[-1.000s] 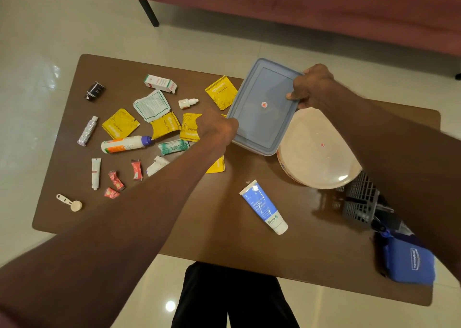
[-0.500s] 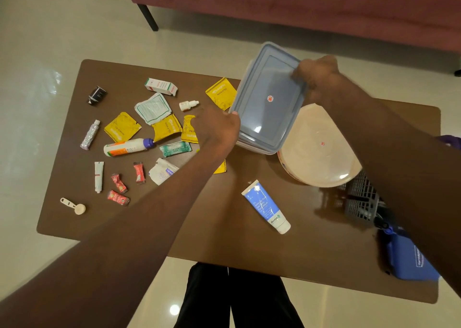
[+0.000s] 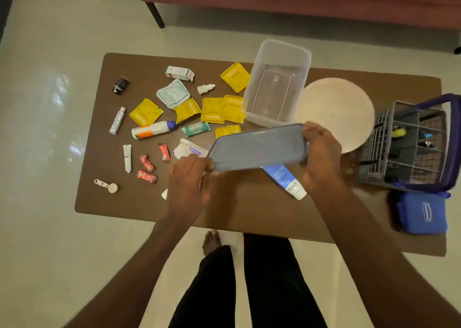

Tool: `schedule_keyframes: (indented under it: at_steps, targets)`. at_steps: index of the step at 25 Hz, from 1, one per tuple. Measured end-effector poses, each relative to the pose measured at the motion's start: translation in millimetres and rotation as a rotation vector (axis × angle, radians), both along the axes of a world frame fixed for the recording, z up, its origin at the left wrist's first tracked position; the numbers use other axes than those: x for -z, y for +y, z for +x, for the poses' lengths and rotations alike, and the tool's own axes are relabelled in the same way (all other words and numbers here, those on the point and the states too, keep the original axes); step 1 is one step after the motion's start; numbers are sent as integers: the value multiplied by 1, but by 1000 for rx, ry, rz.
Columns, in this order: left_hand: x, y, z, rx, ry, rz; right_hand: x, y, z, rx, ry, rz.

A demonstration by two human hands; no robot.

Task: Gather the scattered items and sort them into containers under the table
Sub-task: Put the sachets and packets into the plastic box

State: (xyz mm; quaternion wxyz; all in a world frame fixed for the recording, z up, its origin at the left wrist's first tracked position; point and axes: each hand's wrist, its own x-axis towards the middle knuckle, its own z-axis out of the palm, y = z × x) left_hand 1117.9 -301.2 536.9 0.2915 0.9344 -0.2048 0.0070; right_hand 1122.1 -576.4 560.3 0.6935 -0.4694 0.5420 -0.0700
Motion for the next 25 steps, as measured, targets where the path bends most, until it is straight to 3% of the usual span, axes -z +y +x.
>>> schedule_keyframes:
  at_steps: [5, 9, 19, 25]
  targets:
    - [39, 68, -78, 243, 126, 235, 54, 62, -103, -111, 254, -175]
    - [63, 83, -101, 365, 200, 367, 99, 92, -144, -181, 335, -301]
    - [94, 69, -82, 301, 298, 492, 120, 102, -130, -632, 452, -548]
    - [93, 65, -77, 165, 392, 347, 113, 99, -119, -571, 404, -576]
